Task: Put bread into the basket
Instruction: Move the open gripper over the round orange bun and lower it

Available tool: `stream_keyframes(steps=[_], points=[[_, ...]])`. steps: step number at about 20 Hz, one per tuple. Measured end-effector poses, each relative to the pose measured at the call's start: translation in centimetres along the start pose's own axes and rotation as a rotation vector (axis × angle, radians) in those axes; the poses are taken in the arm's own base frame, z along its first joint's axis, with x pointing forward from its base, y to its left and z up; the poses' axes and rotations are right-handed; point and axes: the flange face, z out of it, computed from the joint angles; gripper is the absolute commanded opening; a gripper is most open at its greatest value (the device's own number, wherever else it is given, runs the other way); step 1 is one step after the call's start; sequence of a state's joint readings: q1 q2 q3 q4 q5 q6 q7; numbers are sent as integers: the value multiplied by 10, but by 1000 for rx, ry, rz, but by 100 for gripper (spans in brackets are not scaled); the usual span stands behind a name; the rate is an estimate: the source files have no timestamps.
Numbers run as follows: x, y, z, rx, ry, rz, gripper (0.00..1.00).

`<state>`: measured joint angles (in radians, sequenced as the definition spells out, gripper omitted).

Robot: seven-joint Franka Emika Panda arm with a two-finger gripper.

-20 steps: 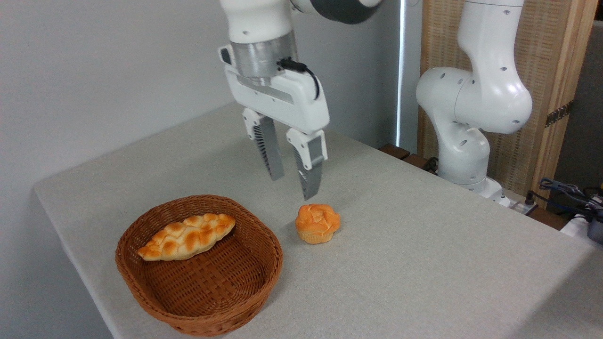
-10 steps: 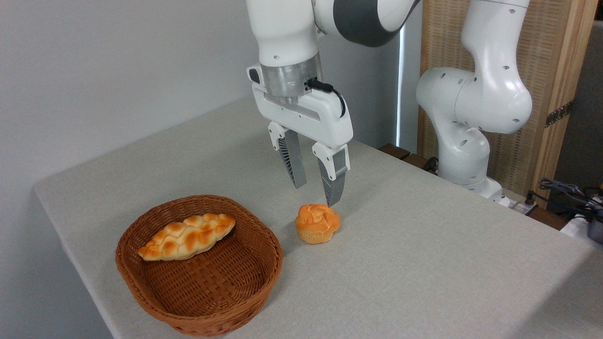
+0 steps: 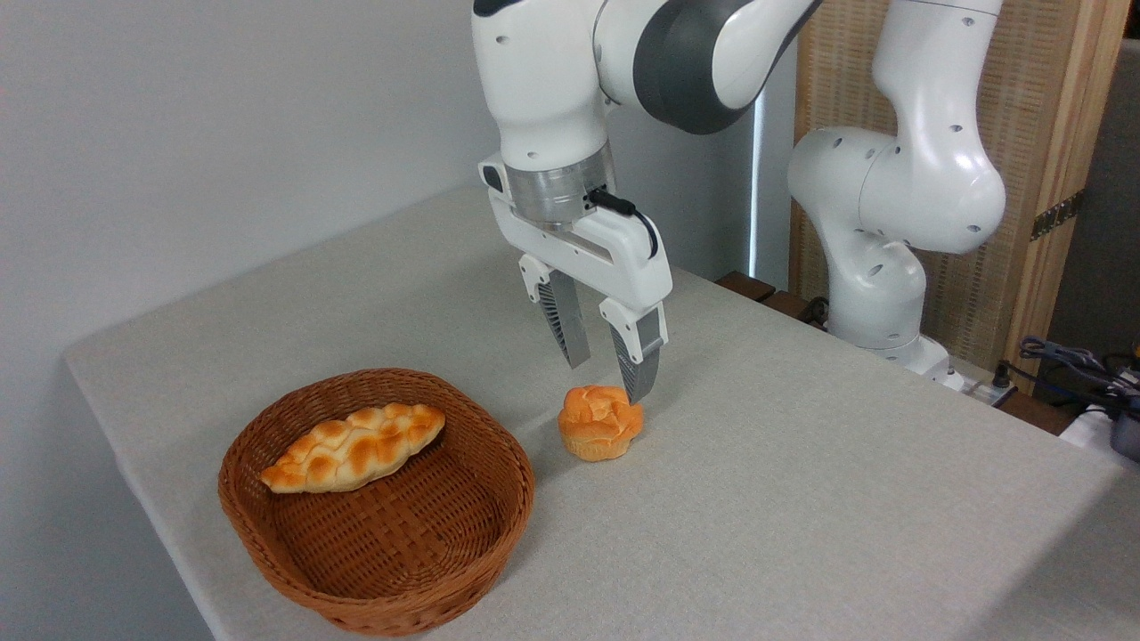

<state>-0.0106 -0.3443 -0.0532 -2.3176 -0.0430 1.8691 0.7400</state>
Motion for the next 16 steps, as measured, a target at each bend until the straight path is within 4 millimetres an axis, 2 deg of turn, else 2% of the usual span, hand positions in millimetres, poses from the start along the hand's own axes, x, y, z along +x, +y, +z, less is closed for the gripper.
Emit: stream_keyframes(steps=[16], points=[[6,13,26,-1,-13,31,100]])
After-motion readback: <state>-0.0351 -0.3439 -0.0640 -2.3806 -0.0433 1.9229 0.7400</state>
